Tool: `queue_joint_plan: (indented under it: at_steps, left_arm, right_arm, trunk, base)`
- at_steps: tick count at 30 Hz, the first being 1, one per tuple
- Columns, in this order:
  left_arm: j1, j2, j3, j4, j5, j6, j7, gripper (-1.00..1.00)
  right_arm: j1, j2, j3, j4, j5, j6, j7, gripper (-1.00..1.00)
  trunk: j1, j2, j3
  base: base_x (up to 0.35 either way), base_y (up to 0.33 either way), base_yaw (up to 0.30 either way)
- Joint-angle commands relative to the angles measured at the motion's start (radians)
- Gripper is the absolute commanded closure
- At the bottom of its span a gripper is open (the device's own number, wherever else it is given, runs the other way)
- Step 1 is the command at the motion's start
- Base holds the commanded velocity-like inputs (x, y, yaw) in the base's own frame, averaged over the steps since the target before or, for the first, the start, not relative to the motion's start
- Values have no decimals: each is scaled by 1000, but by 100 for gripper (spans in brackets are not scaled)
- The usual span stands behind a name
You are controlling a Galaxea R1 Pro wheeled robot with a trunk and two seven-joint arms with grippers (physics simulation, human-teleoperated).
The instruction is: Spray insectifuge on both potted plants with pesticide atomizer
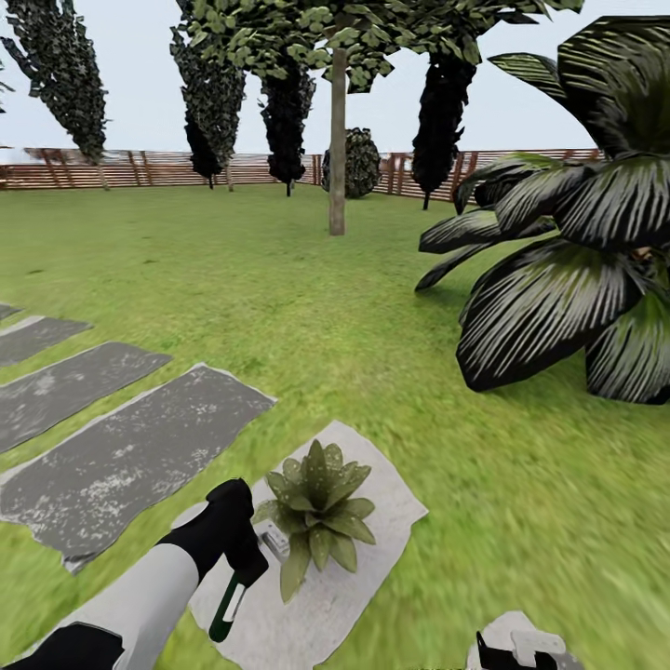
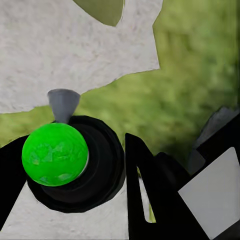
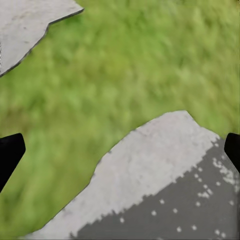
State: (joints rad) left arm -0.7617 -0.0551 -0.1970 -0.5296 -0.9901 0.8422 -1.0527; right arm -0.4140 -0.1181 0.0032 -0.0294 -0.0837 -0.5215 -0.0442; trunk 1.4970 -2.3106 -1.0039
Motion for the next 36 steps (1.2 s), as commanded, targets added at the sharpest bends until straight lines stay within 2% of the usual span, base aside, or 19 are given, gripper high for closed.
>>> queue_joint_plan:
  at_steps: [1, 8, 12, 18, 24, 28, 36]
  left_arm:
    - [-1, 0, -1, -1, -9, 5, -9, 100]
    - [2, 4, -1, 12, -2, 5, -1, 100]
    - [7, -2, -1, 14, 6, 5, 3, 100]
    - [23, -4, -2, 26, 4, 5, 5, 100]
    - [24, -31, 1, 28, 10, 6, 85, 100]
    - [27, -26, 2, 28, 34, 5, 90, 100]
    - [28, -26, 1, 28, 37, 5, 91, 100]
  right_arm:
    - [0, 0, 1, 0, -9, -3, 3, -100]
    - [0, 1, 1, 0, -8, -3, 3, -100]
    - [0, 1, 1, 0, -8, -3, 3, -100]
    - [0, -2, 1, 0, -8, -3, 3, -100]
    - [0, -3, 1, 0, -8, -3, 3, -100]
    - [0, -2, 1, 0, -8, -3, 3, -100]
    - [0, 0, 1, 0, -8, -3, 3, -100]
  trunk:
    - [0, 0, -1]
    - [0, 0, -1]
    - [0, 0, -1]
    - [0, 0, -1]
    - [0, 0, -1]
    - [0, 0, -1]
    - [0, 0, -1]
  base:
    - [-154, -242, 276]
    - [-36, -76, 276]
    - [-1, -1, 235]
    - [0, 0, 18]
    - [0, 0, 0]
    - [0, 0, 0]
    - [14, -22, 144]
